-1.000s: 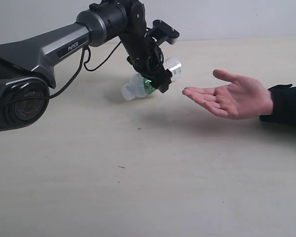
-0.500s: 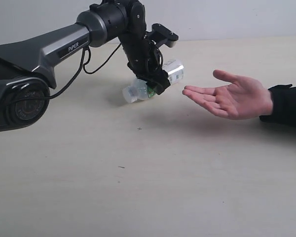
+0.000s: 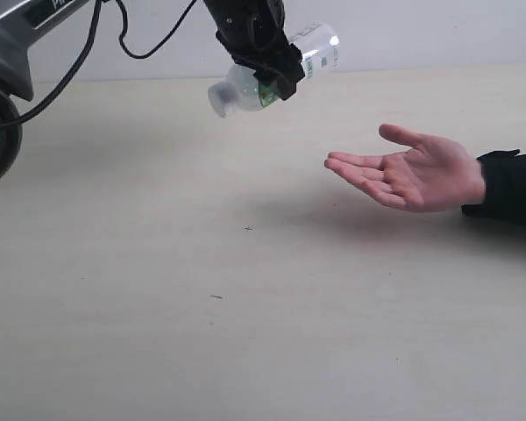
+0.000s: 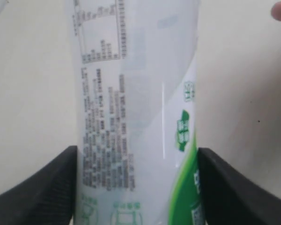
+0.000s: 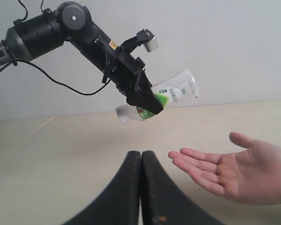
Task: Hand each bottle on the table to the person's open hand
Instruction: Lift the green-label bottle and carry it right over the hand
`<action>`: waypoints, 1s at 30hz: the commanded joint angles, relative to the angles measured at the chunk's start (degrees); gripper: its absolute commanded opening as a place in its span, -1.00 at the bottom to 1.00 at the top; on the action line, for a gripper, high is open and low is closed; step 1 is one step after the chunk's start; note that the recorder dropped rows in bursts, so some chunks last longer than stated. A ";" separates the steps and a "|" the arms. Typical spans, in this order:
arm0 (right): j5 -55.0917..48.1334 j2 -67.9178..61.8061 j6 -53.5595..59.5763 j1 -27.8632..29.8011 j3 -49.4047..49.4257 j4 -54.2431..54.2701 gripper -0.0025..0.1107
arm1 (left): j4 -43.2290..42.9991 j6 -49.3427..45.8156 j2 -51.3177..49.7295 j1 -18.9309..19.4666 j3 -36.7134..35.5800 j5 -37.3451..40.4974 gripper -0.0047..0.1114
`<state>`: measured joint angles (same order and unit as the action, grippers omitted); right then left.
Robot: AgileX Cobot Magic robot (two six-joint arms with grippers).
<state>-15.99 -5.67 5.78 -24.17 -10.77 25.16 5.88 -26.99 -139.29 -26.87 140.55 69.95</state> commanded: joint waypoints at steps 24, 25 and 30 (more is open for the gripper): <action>0.68 0.29 0.19 0.20 0.11 -0.05 -0.96 | 18.59 24.25 1.41 -9.06 0.27 0.01 -0.92; 0.68 0.29 0.19 0.20 0.11 -0.05 -0.96 | 20.05 26.99 1.33 -9.06 0.27 0.01 -0.92; 0.68 0.29 0.19 0.20 0.11 -0.05 -0.96 | 22.73 34.30 0.25 -9.93 -0.26 -1.96 -0.92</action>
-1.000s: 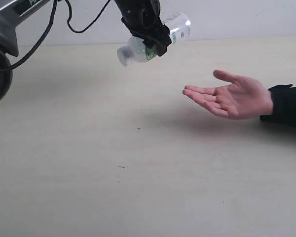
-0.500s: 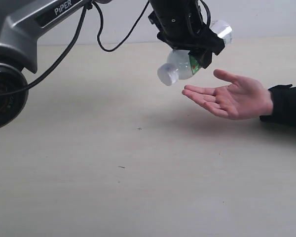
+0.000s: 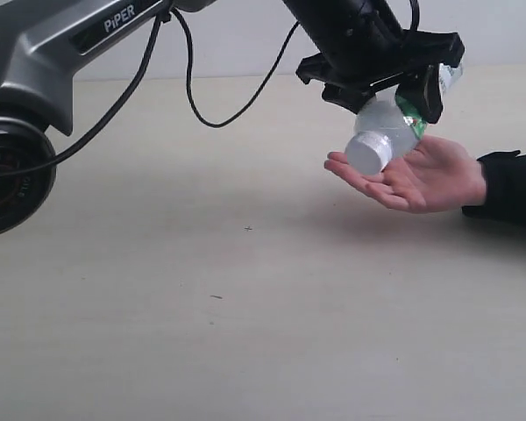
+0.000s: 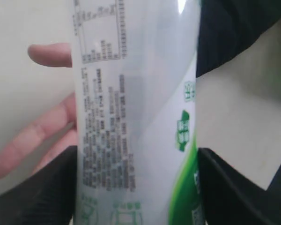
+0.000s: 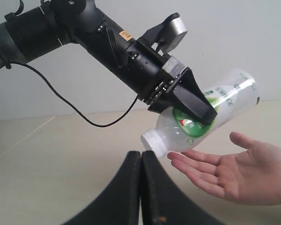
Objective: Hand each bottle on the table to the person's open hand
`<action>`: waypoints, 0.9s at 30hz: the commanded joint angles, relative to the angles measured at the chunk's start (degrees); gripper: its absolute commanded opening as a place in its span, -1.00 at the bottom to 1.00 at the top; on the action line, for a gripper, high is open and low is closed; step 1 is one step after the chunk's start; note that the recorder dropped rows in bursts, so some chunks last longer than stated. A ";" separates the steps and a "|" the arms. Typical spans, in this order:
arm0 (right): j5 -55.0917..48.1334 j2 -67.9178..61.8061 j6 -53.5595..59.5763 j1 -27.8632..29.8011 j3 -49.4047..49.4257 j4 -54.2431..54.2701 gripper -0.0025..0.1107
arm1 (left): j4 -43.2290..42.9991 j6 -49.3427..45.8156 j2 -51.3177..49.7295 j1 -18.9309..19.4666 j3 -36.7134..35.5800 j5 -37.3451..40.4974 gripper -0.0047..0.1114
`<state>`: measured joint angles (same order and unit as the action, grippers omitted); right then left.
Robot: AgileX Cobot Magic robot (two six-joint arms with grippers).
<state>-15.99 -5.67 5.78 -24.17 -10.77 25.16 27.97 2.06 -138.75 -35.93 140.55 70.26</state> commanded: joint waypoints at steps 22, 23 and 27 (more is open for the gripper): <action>0.68 0.29 0.19 0.20 0.11 -0.05 -0.96 | -25.24 37.08 -0.28 -10.76 -3.51 -19.83 -0.92; 0.68 0.29 0.19 0.20 0.11 -0.05 -0.96 | -28.74 40.32 -0.28 -11.26 -3.74 -20.12 -0.92; 0.68 0.29 0.19 0.20 0.11 -0.05 -0.96 | -38.60 50.81 -0.28 -13.49 -3.93 -20.94 -0.92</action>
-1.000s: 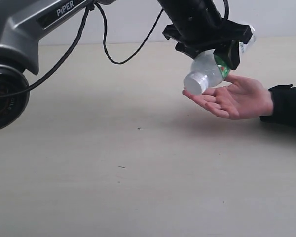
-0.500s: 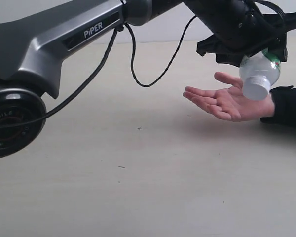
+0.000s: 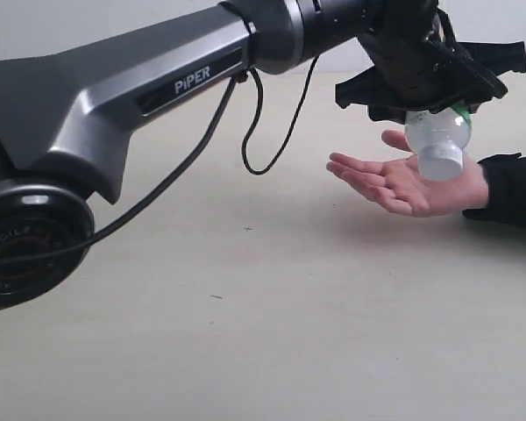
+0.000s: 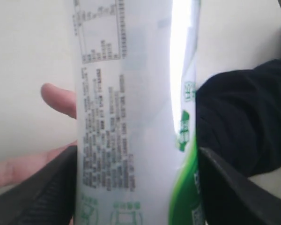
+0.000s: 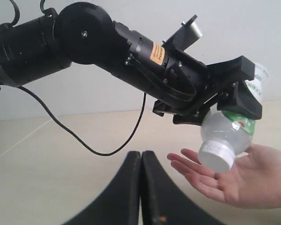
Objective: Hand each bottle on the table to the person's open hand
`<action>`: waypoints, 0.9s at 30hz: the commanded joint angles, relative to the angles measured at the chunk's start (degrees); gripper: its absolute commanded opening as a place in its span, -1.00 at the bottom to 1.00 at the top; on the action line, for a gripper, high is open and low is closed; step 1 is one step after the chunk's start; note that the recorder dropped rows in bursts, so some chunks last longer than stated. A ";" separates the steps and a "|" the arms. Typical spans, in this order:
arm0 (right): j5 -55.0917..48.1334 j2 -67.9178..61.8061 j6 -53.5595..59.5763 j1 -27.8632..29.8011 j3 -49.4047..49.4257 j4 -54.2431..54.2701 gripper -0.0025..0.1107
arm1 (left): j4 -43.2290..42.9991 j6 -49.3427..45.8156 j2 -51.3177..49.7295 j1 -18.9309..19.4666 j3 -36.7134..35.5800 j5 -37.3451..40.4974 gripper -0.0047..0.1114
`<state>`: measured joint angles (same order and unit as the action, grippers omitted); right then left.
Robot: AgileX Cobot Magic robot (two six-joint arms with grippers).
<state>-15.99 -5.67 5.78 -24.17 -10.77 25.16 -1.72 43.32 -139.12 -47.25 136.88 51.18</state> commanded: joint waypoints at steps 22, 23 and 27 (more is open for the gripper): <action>0.68 0.29 0.19 0.20 0.11 -0.05 -0.96 | -44.08 48.71 -0.03 -12.93 -5.93 12.33 -0.92; 0.68 0.29 0.19 0.20 0.11 -0.05 -0.96 | -43.46 49.77 -0.03 -12.96 -6.07 12.33 -0.92; 0.68 0.29 0.19 0.20 0.11 -0.05 -0.96 | -42.88 51.69 -0.17 -12.96 -6.20 14.58 -0.92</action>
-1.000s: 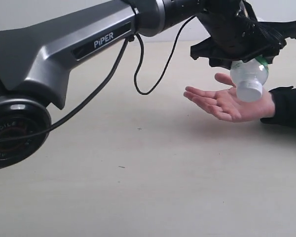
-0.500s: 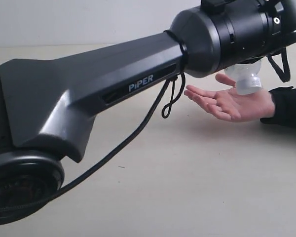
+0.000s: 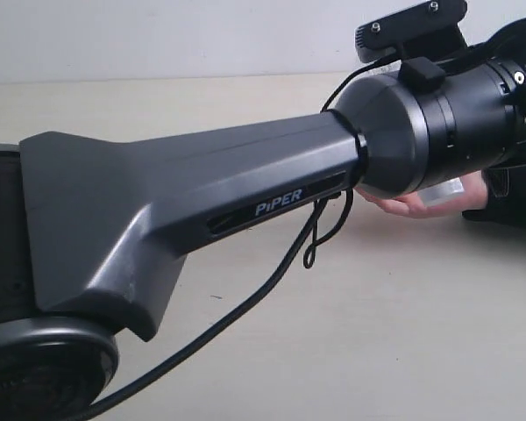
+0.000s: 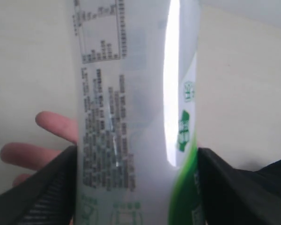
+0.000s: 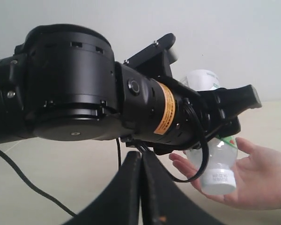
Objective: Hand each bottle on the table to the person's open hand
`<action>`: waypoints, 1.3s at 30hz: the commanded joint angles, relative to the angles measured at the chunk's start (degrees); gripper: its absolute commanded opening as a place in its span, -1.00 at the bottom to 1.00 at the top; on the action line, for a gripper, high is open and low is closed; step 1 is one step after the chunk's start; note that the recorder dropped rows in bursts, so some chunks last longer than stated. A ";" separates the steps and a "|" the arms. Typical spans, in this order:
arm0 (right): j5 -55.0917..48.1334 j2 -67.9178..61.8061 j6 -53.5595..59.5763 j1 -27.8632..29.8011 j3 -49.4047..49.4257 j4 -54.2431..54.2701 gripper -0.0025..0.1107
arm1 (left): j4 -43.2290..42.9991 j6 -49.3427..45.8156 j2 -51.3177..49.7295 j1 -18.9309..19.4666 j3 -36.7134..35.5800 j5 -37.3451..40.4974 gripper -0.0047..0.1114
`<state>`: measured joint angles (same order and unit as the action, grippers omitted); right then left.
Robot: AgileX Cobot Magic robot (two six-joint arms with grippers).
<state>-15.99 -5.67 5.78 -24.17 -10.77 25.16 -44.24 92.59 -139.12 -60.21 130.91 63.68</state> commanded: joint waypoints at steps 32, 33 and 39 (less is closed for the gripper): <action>0.68 0.29 0.19 0.20 0.11 -0.05 -0.96 | -0.21 -8.91 -0.39 0.23 -0.24 0.60 -0.92; 0.68 0.29 0.19 0.20 0.11 -0.05 -0.96 | 0.04 -8.70 -0.39 0.23 -0.24 0.03 -0.92; 0.68 0.29 0.19 0.20 0.11 -0.05 -0.96 | 4.22 -3.73 -0.39 0.23 -0.24 -8.99 -0.92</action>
<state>-15.99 -5.67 5.78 -24.17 -10.77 25.16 -41.78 85.59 -139.12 -60.21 130.85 56.37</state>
